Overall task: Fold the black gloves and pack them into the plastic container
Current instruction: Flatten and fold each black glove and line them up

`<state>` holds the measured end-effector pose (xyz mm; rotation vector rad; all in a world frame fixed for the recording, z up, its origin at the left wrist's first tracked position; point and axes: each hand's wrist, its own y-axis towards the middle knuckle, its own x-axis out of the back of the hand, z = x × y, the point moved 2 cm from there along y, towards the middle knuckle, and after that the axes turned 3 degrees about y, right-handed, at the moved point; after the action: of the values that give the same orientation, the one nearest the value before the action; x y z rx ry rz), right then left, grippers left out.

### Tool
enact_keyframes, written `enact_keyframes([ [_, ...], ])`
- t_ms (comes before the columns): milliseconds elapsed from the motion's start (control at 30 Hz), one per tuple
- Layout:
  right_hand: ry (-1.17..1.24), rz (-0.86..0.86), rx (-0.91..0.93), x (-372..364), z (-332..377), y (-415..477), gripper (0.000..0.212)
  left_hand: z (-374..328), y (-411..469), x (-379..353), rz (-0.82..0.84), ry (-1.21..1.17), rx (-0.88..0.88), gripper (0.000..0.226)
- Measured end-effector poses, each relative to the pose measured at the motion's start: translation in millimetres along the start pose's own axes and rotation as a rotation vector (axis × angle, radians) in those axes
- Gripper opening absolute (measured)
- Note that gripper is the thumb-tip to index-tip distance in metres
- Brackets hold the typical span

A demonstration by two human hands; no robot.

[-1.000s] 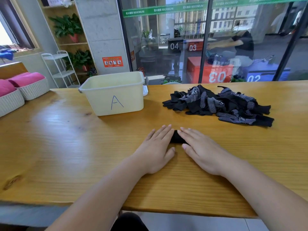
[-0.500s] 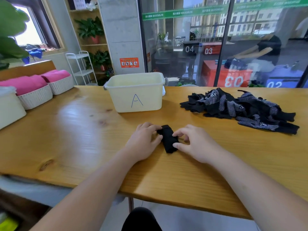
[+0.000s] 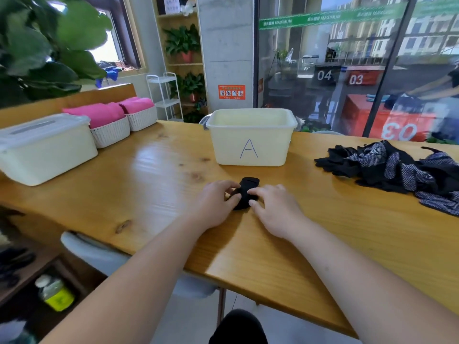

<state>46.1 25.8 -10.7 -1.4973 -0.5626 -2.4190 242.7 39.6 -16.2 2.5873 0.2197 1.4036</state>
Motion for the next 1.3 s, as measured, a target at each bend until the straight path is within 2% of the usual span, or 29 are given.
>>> enact_keyframes([
  [400, -0.059, 0.112, 0.112, -51.9, 72.3, 53.7, 0.052, 66.0, -1.2, 45.8, -0.234, 0.229, 0.171, 0.025],
  [833, -0.083, 0.144, 0.188, -80.5, 110.5, 77.7, 0.058, 98.7, -11.3, 65.0, -0.324, 0.284, 0.352, 0.032],
  [1067, -0.044, 0.141, 0.179, -56.8, 78.3, 65.8, 0.055, 73.1, -15.0, 65.5, -0.377, 0.350, 0.276, 0.033],
  [1300, -0.088, 0.109, 0.098, -12.0, 11.5, 33.0, 0.051, 13.0, 4.7, 23.0, -0.294, 0.301, 0.110, 0.030],
])
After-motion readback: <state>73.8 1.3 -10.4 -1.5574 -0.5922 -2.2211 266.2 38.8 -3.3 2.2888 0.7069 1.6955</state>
